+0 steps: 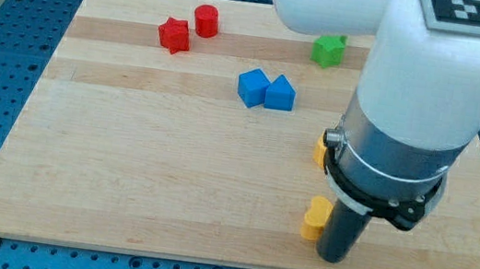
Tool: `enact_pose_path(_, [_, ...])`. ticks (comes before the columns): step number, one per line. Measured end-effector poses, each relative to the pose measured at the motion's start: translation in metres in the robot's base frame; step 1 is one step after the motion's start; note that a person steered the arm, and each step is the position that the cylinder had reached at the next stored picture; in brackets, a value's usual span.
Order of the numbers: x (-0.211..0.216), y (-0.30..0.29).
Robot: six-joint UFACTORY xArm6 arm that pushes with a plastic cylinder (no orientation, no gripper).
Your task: Separate the blue cube with blue triangle
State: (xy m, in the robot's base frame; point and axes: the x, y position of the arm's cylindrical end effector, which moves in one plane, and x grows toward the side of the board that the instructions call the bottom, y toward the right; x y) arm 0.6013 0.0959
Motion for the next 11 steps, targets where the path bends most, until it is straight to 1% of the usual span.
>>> enact_pose_path(2, [-0.027, -0.03])
enact_pose_path(3, [0.014, -0.008])
enact_pose_path(4, [-0.025, 0.087])
enact_pose_path(5, [-0.086, 0.157])
enact_pose_path(6, [-0.15, 0.113])
enact_pose_path(7, [-0.182, -0.003])
enact_pose_path(8, [-0.191, -0.022])
enact_pose_path(9, [-0.218, -0.028])
enact_pose_path(10, [-0.227, -0.063])
enact_pose_path(11, [-0.196, -0.123])
